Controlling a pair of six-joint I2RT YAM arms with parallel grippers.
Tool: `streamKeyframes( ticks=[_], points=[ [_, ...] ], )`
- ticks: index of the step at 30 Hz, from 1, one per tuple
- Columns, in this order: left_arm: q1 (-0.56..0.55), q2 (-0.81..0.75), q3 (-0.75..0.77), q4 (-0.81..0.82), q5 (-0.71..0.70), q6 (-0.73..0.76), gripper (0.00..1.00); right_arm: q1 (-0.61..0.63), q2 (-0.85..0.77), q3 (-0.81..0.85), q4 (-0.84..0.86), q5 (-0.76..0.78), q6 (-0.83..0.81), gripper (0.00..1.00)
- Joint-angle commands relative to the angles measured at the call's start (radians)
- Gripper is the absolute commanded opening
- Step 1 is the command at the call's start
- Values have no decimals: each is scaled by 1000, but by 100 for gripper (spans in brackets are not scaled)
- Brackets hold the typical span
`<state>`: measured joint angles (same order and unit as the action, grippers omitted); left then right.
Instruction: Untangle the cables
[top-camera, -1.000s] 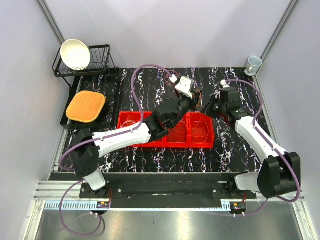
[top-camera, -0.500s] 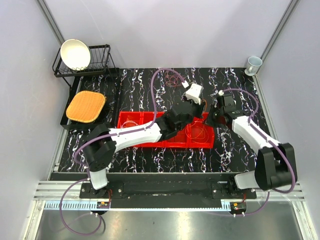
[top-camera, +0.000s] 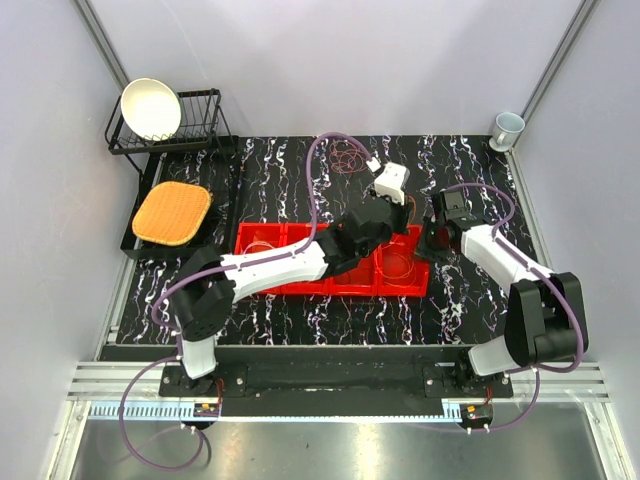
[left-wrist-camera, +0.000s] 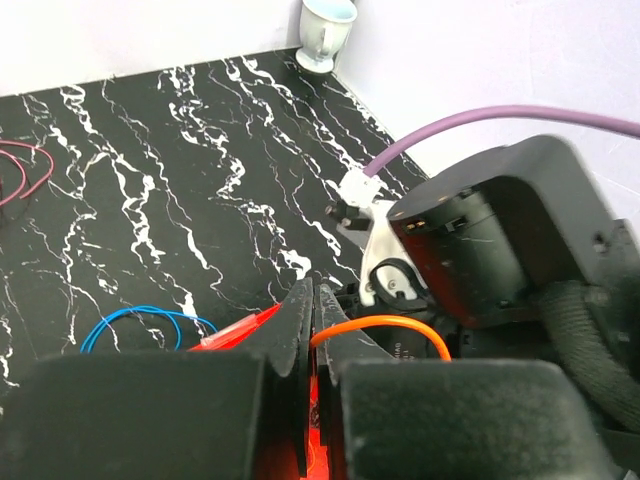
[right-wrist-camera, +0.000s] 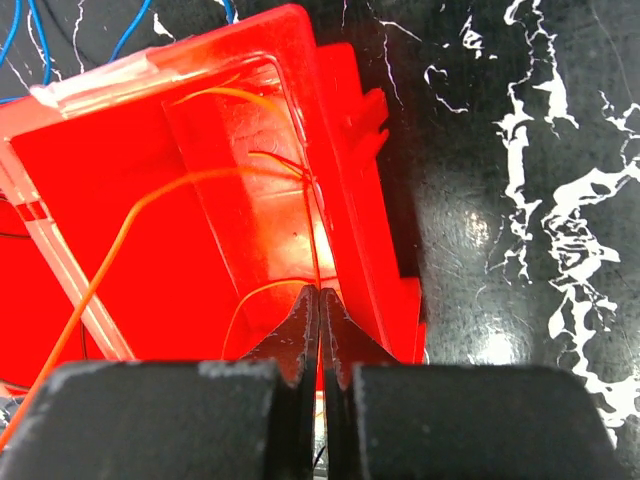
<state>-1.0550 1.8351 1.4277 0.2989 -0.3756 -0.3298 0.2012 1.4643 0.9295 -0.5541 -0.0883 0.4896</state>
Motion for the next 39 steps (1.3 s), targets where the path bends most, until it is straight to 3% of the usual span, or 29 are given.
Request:
streamKeyframes(
  ticks=[1,10,13,14,18,25,39],
  points=[
    [-3,32,60,17,-23,-34,0,-5,-36,49,-17,48,14,0],
    [16,99,203,-194,-120,-103,0,-6,80,160,46,84,0,2],
    [23,113,218,-217,-155,-135,0,-8,73,189,46,76,-14,38],
    [24,115,220,-219,-175,-144,0,-8,65,195,45,75,-19,54],
    [27,127,221,-234,-221,-216,0,-6,-11,187,20,77,-31,73],
    [27,151,247,-288,-293,-308,0,-8,-153,192,-53,84,-26,77],
    [0,222,353,-448,-230,-475,0,-16,-323,184,-124,234,9,77]
  ],
)
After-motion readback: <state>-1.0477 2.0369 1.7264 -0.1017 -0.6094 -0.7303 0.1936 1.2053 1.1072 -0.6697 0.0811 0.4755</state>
